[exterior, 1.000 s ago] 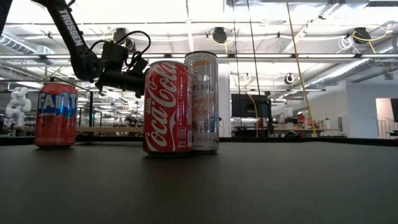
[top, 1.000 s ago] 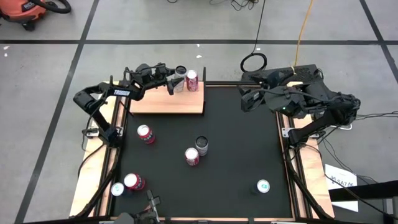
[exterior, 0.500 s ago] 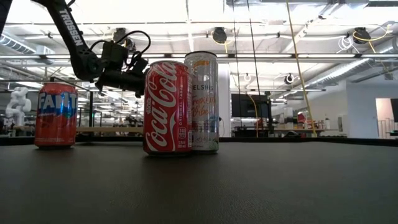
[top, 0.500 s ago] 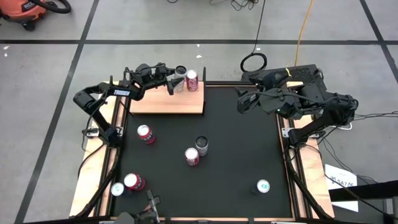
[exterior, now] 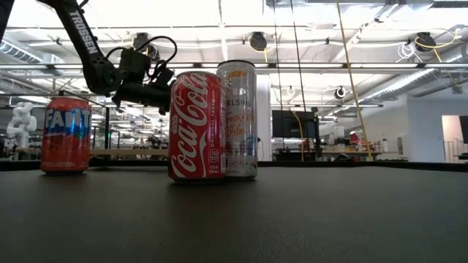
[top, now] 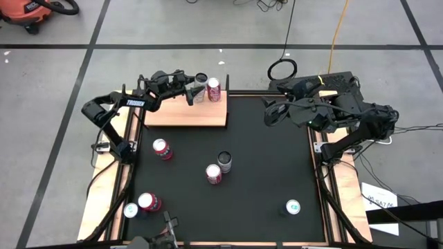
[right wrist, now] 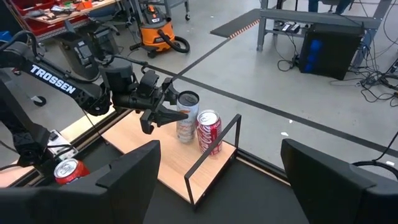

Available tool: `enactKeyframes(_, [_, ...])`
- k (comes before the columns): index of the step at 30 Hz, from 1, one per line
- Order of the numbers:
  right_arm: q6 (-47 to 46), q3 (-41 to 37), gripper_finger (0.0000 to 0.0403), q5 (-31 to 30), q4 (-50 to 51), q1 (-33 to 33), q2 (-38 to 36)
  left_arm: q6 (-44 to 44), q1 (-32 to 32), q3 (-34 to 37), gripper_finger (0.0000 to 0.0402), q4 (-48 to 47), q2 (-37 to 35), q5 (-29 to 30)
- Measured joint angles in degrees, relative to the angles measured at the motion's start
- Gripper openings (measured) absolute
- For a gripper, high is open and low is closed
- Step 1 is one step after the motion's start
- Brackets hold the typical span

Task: Place canned beverage on shelf
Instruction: Put the bottom white yellow soda can on the shelf, then put the right blue soda can on the shelf

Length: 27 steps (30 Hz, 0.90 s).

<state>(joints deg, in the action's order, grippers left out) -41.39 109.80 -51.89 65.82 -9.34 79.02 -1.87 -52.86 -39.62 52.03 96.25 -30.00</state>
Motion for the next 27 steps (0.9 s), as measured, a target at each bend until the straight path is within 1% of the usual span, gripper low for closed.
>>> enactKeyframes(3, [-0.02, 0.00, 0.0320, 1.13, -0.02, 0.00, -0.01, 0.03, 0.00, 0.00, 0.0277, -0.08, 0.00, 0.00])
enactKeyframes(8, [0.00, 0.00, 0.0320, 1.17, -0.02, -0.01, 0.32, 0.04, 0.00, -0.07, 0.0316, 0.39, -0.20, 0.00])
enactKeyframes(11, [0.00, 0.00, 0.0320, 1.20, -0.02, 0.00, 0.35, 0.09, 0.00, -0.07, 0.0330, 0.09, -0.22, 0.00])
enactKeyframes(16, [0.00, 0.00, 0.0320, 1.20, -0.01, -0.02, 0.31, 0.31, 0.00, -0.07, 0.0333, -0.41, -2.41, 0.07])
enactKeyframes(20, [0.26, 0.00, 0.0320, 1.20, 0.00, -0.02, 0.31, 3.37, 0.00, -0.07, 0.0334, -0.81, -5.30, 1.19])
enactKeyframes(22, [0.48, 0.00, 0.0320, 1.20, 0.01, -0.04, 0.31, 4.44, 0.00, -0.07, 0.0334, -2.52, -7.41, 2.55])
enactKeyframes(24, [0.46, 0.00, 0.0320, 1.34, 0.53, -0.04, 0.31, 3.76, 0.00, -0.07, 0.0334, -5.11, -9.94, 3.25])
enactKeyframes(27, [0.21, 0.02, 0.0320, 3.77, 3.49, 0.26, 0.27, 1.34, 0.27, -0.07, 0.0334, -9.57, -13.97, 4.27])
